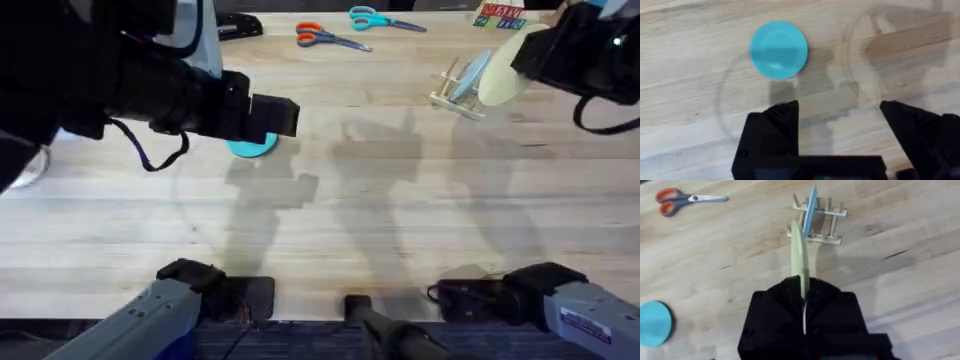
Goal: Pick up the plates from the table one by one and place each into a slot on the dish rack.
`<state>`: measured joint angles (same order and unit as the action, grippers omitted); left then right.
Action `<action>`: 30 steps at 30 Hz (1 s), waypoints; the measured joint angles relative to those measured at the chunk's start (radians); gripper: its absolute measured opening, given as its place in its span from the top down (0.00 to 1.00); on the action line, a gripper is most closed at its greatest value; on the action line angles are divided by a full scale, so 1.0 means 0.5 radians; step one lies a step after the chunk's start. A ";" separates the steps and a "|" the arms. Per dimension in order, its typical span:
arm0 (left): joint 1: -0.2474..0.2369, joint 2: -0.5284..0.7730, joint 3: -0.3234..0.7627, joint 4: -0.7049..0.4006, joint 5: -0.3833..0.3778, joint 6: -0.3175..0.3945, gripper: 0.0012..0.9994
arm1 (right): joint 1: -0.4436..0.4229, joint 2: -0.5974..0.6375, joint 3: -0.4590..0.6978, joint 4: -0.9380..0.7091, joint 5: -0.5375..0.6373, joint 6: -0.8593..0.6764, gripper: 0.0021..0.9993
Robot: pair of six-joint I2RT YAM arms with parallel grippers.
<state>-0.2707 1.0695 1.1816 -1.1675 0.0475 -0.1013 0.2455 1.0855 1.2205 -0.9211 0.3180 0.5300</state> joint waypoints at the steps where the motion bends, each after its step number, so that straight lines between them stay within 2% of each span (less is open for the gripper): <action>1: 0.000 0.000 0.000 0.000 0.000 0.000 0.01 | 0.000 0.000 0.000 0.000 0.000 0.031 0.97; 9: 0.000 0.000 0.000 0.000 0.000 0.000 0.01 | -0.012 0.001 0.000 -0.002 0.006 0.146 0.97; 20: 0.000 0.000 0.000 -0.001 0.000 0.000 0.01 | -0.179 0.077 0.001 -0.031 0.009 0.154 0.97; 30: 0.000 0.000 0.000 -0.001 0.000 0.000 0.01 | -0.210 0.118 0.002 -0.031 0.014 0.216 0.97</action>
<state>-0.2707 1.0695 1.1816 -1.1679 0.0475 -0.1013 0.1407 1.1443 1.2213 -0.9363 0.3252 0.6382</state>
